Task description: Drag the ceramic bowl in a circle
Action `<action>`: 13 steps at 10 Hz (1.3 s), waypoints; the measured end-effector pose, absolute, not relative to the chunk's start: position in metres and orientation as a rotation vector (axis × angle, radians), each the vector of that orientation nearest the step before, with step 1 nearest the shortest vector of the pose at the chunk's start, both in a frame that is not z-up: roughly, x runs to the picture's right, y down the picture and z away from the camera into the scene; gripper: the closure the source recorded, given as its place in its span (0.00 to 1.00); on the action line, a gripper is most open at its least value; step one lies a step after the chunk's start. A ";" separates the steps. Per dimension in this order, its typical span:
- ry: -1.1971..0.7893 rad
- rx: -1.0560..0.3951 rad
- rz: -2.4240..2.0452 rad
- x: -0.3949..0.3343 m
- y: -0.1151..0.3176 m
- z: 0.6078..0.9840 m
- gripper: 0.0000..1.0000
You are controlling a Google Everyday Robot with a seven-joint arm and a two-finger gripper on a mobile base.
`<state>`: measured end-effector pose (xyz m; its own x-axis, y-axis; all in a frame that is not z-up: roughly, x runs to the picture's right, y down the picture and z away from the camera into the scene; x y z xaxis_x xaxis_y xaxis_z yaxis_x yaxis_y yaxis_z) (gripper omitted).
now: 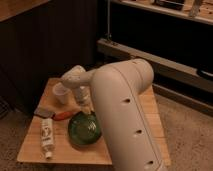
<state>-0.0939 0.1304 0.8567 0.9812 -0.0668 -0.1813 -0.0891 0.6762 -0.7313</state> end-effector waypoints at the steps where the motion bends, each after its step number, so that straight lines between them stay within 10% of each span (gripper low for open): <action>1: 0.201 -0.827 0.016 -0.084 0.132 0.856 1.00; 13: -0.032 -0.740 0.321 -0.059 0.022 0.898 1.00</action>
